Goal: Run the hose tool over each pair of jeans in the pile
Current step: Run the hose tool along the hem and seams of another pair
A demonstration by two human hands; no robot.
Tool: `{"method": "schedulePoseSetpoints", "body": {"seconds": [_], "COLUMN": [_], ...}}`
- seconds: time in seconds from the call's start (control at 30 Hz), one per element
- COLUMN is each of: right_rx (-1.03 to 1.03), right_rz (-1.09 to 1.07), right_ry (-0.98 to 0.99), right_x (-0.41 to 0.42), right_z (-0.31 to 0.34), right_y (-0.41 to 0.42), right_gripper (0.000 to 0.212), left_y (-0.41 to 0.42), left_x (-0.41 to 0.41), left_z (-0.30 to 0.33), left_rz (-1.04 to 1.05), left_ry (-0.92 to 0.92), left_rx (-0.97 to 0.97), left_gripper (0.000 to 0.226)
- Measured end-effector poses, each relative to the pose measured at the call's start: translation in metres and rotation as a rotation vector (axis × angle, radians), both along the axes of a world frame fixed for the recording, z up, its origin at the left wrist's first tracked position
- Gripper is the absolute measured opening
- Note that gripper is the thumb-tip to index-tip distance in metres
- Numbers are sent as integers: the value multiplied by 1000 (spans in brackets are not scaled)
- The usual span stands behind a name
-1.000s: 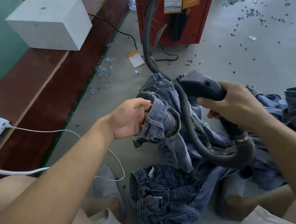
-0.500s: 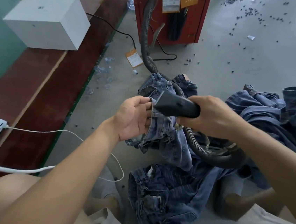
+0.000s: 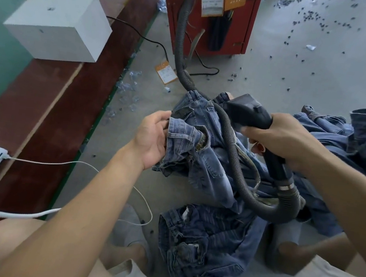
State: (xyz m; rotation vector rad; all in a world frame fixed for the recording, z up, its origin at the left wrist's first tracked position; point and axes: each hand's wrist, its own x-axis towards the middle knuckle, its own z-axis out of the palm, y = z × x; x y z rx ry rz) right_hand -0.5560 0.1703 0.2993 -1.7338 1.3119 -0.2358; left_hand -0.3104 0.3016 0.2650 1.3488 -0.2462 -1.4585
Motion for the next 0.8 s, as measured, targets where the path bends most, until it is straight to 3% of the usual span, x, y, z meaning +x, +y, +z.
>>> {"method": "schedulePoseSetpoints", "body": {"seconds": [0.27, 0.33, 0.43, 0.5, 0.57, 0.6, 0.63, 0.7, 0.73, 0.8], "right_rx": [-116, -167, -272, -380, -477, -520, -561, -645, -689, -776], "right_rz": [108, 105, 80, 76, 110, 140, 177, 259, 294, 345], "right_ry": [82, 77, 74, 109, 134, 146, 161, 184, 192, 193], "right_x": [7, 6, 4, 3, 2, 1, 1, 1, 1, 2], "right_z": [1, 4, 10, 14, 16, 17, 16, 14, 13, 13], "right_y": [4, 2, -4, -9, -15, -17, -18, -21, -23, -27], "right_gripper": [18, 15, 15, 19, 20, 20, 20, 25, 29, 36], "left_y": [1, 1, 10, 27, 52, 65, 76, 88, 90, 91], "left_x": [15, 16, 11, 13, 15, 15, 15, 18, 19, 24], "left_z": [-8, -15, -38, -73, -108, -122, -130, -138, -140, -138], "left_rz": [83, 29, -305, -804, -1352, -1500, -1545, -1418, -1358, -1323], "left_ry": [78, -10, -462, -817, -939, -947, -922, -804, -777, -865], "left_rx": [-97, -111, 60, 286, 557, 681, 784, 879, 863, 796], "left_gripper": [61, 49, 48, 47, 38, 35, 35, 48, 56, 46]}}
